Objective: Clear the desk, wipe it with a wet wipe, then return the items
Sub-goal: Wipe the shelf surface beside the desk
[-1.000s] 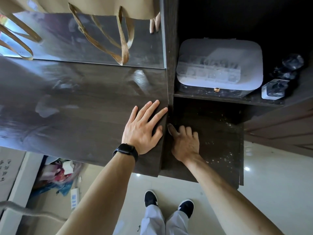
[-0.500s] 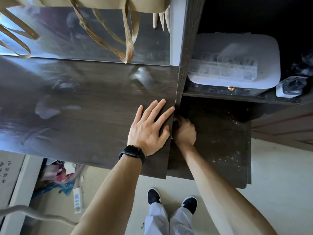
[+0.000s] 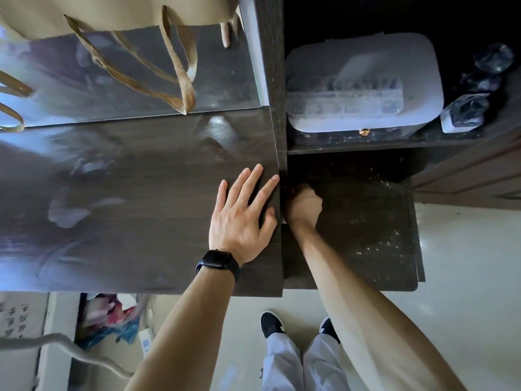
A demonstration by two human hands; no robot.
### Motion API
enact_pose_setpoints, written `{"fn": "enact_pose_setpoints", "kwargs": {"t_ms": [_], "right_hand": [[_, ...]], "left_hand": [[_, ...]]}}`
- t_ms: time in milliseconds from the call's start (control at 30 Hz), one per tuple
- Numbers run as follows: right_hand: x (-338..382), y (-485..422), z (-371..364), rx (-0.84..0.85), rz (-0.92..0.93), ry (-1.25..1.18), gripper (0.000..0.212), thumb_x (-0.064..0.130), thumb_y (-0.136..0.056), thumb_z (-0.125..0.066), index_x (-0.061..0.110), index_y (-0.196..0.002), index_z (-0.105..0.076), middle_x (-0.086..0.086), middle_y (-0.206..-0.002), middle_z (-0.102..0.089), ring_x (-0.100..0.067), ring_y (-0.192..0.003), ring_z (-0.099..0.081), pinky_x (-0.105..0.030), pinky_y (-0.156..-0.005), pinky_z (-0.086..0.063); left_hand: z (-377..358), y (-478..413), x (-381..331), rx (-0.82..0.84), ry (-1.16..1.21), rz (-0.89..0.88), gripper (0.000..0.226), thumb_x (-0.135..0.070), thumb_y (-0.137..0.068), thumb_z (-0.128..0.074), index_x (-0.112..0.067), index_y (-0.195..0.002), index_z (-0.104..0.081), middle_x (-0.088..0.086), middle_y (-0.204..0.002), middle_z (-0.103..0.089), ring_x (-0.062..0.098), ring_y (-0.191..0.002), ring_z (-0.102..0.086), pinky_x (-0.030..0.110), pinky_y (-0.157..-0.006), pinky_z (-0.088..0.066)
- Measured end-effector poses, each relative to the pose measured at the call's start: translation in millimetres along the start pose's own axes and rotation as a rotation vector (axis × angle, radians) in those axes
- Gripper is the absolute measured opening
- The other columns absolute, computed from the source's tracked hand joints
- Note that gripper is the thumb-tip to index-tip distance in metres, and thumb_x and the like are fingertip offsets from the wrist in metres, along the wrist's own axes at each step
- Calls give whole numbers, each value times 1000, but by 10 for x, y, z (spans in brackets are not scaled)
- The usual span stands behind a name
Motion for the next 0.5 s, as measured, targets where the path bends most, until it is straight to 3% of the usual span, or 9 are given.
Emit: {"fn": "enact_pose_setpoints", "kwargs": {"t_ms": [133, 233, 300, 400, 500], "right_hand": [[-128, 37, -74, 58, -217, -200, 33, 36, -91, -63, 11, -111, -68, -8, -108, -71, -21, -99, -67, -15, -59, -39], [-104, 26, -80, 92, -223, -243, 25, 30, -91, -65, 12, -107, -70, -6, -101, -72, -18, -92, -68, -13, -51, -36], [-84, 35, -56, 62, -215, -227, 21, 27, -91, -65, 11, -103, -71, -4, -95, -71, -17, -88, -67, -16, -55, -39], [-76, 33, -50, 17, -266, -223, 26, 30, -90, -66, 9, -105, -69, -10, -103, -72, -24, -95, -69, -24, -65, -44], [-114, -12, -69, 125, -335, -213, 36, 31, -92, -62, 5, -117, -62, -13, -116, -66, -28, -108, -64, -28, -74, -47]], "left_hand": [[3, -7, -9, -8, 7, -6, 60, -36, -95, -45, -35, -153, -34, -3, -164, -24, 19, -152, -18, 50, -123, -15], [11, -2, -6, -10, 14, -5, 60, -36, -95, -46, -35, -153, -34, -3, -165, -24, 19, -153, -17, 50, -123, -15], [9, -2, -7, -4, 9, -2, 60, -37, -95, -45, -35, -154, -33, -4, -165, -23, 18, -153, -16, 49, -124, -14], [17, -10, -9, 1, 3, 0, 61, -38, -94, -44, -36, -154, -33, -4, -165, -23, 18, -153, -16, 49, -124, -14], [6, 1, -17, 6, 5, 2, 61, -37, -94, -45, -36, -153, -34, -4, -165, -23, 18, -153, -16, 49, -123, -15]]}}
Point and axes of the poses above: each hand's wrist, its own y-axis away from the middle knuckle, its own z-axis out of the back of the hand, x = y × z, the point moved 9 cm from there along -y, towards the middle knuckle
